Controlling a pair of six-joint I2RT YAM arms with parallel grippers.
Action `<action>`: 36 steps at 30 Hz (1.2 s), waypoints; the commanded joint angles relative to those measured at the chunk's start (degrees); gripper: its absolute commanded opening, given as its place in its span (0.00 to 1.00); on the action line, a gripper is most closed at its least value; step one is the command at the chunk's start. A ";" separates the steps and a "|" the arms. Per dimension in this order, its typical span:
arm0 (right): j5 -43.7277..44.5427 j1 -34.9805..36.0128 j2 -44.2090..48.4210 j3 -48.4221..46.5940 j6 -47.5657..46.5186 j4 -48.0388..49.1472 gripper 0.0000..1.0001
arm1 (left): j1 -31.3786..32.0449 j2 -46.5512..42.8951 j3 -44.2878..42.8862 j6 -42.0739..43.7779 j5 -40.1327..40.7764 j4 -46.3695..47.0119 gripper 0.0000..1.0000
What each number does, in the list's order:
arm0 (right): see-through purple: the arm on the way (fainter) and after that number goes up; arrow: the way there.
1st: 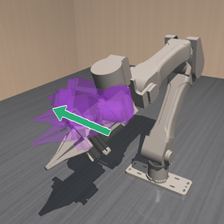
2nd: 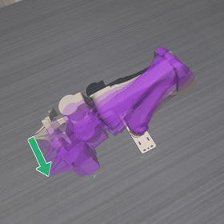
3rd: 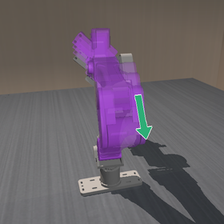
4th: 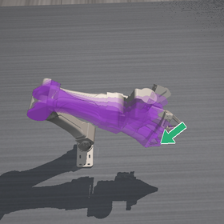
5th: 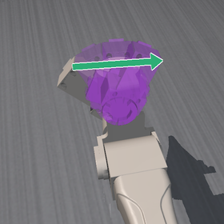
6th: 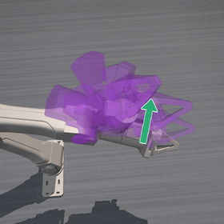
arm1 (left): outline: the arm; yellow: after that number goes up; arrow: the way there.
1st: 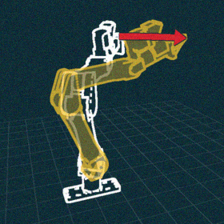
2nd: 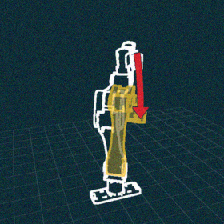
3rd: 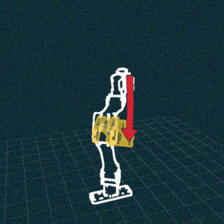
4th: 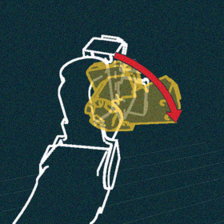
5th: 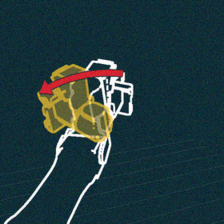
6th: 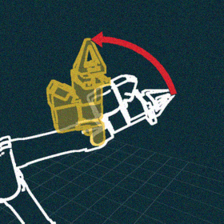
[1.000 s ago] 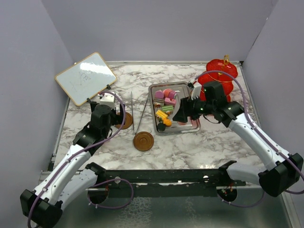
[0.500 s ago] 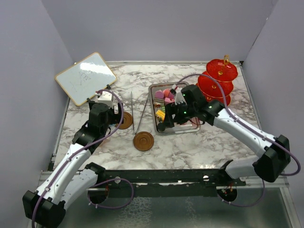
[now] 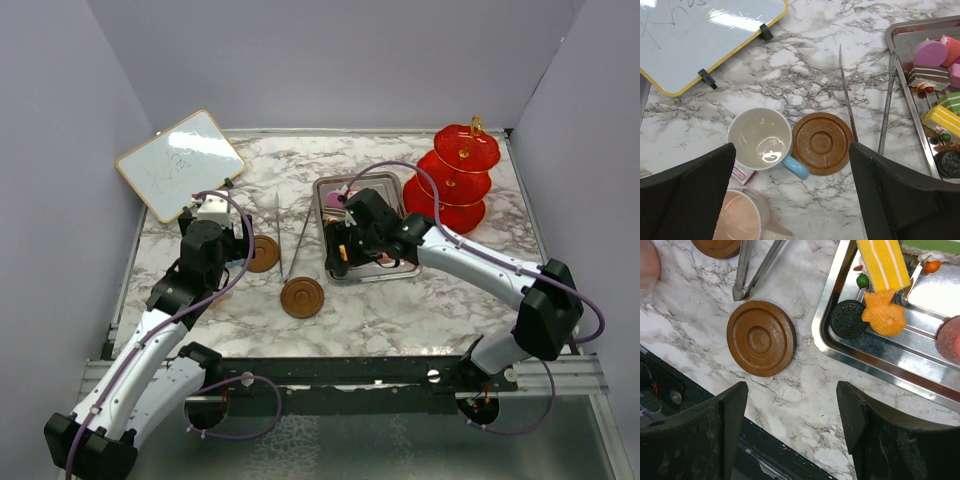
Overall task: Serve the afternoon tea
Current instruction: Pick up the clamp from the center of the board.
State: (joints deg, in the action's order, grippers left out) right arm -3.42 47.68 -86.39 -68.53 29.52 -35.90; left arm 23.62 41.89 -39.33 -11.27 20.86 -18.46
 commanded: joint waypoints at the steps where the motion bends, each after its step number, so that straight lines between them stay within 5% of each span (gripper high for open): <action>1: 1.80 0.30 -2.63 -2.36 0.41 1.07 0.72 | -0.46 -0.30 -0.57 -0.51 1.72 1.18 0.99; 20: 1.25 2.25 -15.73 -12.61 5.76 3.97 0.69 | -3.43 -2.15 0.46 -2.08 2.63 2.08 0.99; 36: 10.71 3.69 -31.15 -27.03 11.32 4.92 0.59 | -4.01 -1.77 0.62 -1.15 4.53 3.45 0.99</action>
State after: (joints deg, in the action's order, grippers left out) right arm 3.07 50.68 -114.69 -92.51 40.12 -31.33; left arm 20.14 40.38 -38.94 -12.51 23.92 -16.91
